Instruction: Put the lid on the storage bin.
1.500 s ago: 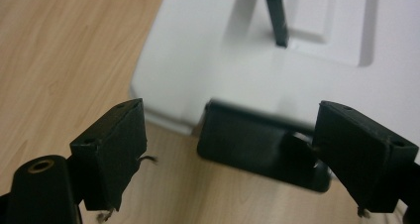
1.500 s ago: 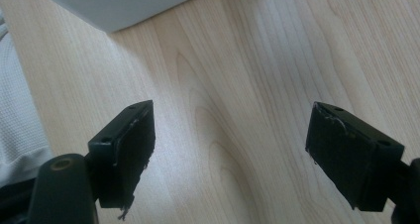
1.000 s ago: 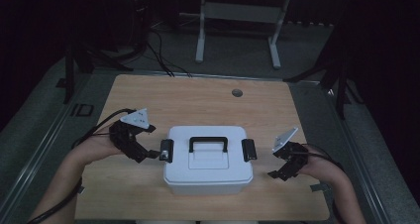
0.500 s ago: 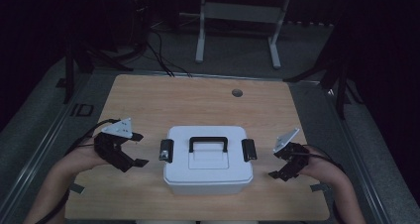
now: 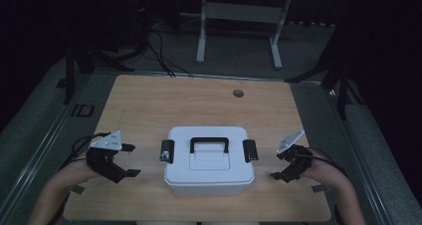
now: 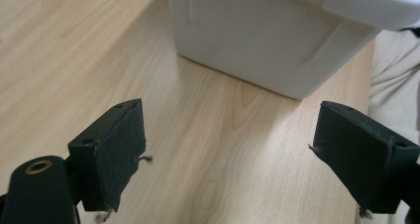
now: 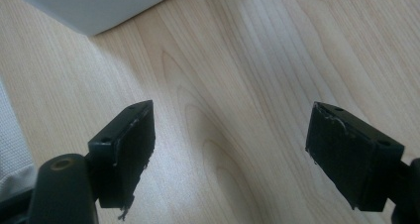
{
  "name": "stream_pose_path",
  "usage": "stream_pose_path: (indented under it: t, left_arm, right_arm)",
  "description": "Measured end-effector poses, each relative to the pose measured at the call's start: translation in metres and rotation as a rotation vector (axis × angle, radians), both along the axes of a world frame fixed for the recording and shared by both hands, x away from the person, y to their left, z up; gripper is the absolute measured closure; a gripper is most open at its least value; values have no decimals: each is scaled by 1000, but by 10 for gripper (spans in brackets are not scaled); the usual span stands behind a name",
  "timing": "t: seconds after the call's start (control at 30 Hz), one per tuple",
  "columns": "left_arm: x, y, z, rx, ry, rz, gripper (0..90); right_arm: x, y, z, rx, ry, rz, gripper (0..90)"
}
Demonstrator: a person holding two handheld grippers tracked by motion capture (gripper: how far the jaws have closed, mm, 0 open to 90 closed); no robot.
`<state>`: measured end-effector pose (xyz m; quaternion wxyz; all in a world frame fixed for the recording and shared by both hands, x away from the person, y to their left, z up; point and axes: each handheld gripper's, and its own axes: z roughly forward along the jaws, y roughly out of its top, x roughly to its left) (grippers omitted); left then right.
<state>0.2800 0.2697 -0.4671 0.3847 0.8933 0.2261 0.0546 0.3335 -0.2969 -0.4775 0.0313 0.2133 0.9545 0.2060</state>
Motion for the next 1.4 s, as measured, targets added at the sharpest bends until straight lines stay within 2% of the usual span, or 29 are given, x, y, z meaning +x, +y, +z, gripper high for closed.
stream_pose_path:
  t: [0.17, 0.27, 0.33, 0.47, 0.5, 0.57, 0.6, 0.7, 0.73, 0.8, 0.9, 0.93, 0.97, 1.07, 1.17, 1.2, 1.23, 1.4]
  left_arm:
    - [-5, 13, -15, -19, 0, 46, 133]
    - [-9, 23, -23, -56, 4, 85, 133]
    - [-11, 28, -28, -66, 1, 99, 133]
    - [-16, 39, -36, -91, 5, 140, 133]
    - [-16, 41, -39, -92, 5, 150, 133]
    - [-18, 43, -44, -90, 12, 158, 133]
    - [-19, 44, -46, -90, 24, 159, 133]
    - [-20, 45, -53, -58, 30, 158, 133]
    - [-21, 47, -56, -74, 34, 171, 133]
    - [-21, 48, -57, -76, 31, 175, 133]
    - [-23, 51, -60, -87, 21, 193, 133]
    - [-23, 51, -61, -92, 18, 199, 133]
    - [-24, 52, -62, -95, 13, 206, 133]
    - [-25, 55, -65, -126, 4, 231, 133]
    - [-27, 56, -69, -146, -10, 249, 133]
    - [-27, 56, -69, -146, -10, 249, 133]
    - [-28, 56, -71, -147, -15, 257, 133]
    - [-30, 55, -74, -148, -28, 269, 133]
  right_arm:
    - [-1, -7, -6, 19, -2, -35, 188]
    - [-1, -11, -11, 38, 5, -43, 187]
    - [-1, -13, -14, 33, -2, -56, 183]
    - [0, -17, -18, 55, -16, -95, 181]
    - [2, -21, -23, 92, -46, -137, 178]
    - [3, -22, -24, 104, -56, -152, 174]
    - [2, -23, -26, 113, -76, -162, 172]
    - [2, -24, -34, 139, -104, -185, 159]
    - [1, -24, -36, 145, -113, -194, 159]
    - [1, -25, -37, 152, -117, -202, 155]
    - [0, -26, -41, 185, -135, -235, 138]
    - [-1, -28, -43, 214, -148, -260, 138]
    - [-1, -28, -43, 214, -148, -260, 138]
    - [-2, -30, -48, 251, -166, -296, 136]
    - [-3, -32, -51, 256, -185, -318, 136]
    - [-3, -32, -51, 256, -185, -318, 136]
    - [-4, -34, -50, 285, -201, -341, 136]
    - [-5, -38, -52, 299, -226, -376, 135]
